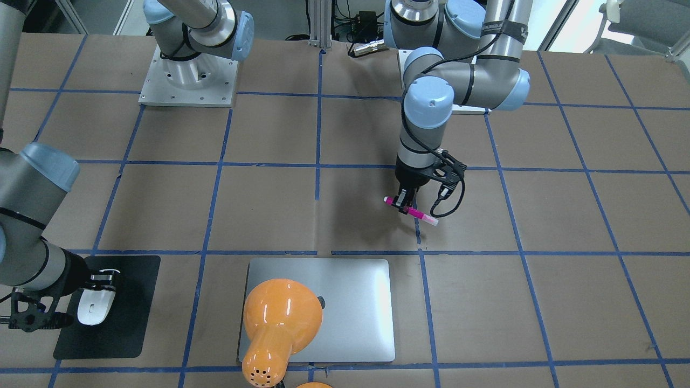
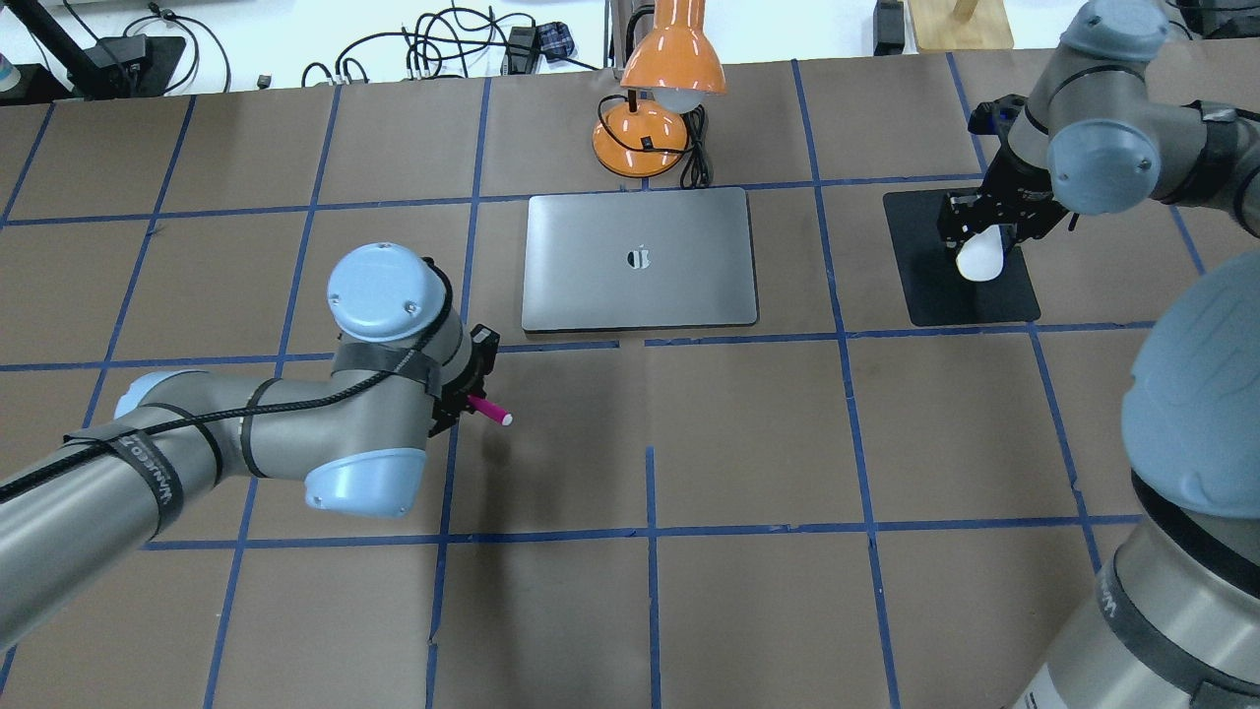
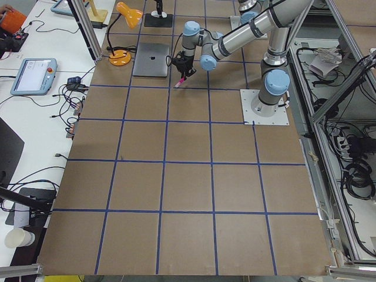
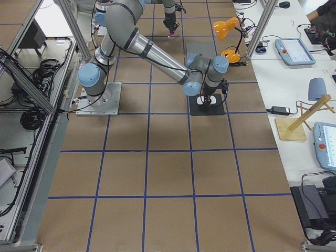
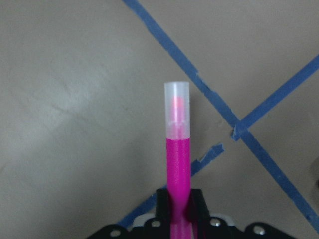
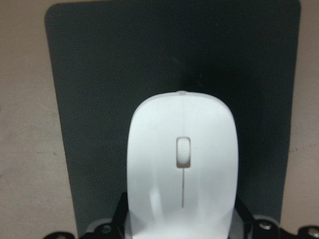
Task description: Place pen and mouse around notebook
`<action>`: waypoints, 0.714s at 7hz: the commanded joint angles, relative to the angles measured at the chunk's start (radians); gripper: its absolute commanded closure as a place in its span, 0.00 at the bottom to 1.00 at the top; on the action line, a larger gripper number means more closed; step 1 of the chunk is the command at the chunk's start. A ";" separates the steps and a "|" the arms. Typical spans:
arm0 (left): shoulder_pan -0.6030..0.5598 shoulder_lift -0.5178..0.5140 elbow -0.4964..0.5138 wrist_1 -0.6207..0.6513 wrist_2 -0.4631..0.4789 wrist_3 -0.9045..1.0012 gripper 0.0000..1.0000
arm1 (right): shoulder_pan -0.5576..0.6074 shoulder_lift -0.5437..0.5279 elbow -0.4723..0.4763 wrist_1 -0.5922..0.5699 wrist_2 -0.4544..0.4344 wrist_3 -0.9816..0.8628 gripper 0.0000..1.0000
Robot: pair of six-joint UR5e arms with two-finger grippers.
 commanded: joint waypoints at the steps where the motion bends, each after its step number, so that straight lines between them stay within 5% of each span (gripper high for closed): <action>1: -0.171 -0.027 0.029 -0.006 -0.012 -0.416 1.00 | 0.001 0.029 0.002 0.004 -0.004 0.004 0.00; 5: -0.295 -0.179 0.212 -0.015 -0.087 -0.721 1.00 | 0.019 -0.074 -0.014 0.029 -0.014 0.004 0.00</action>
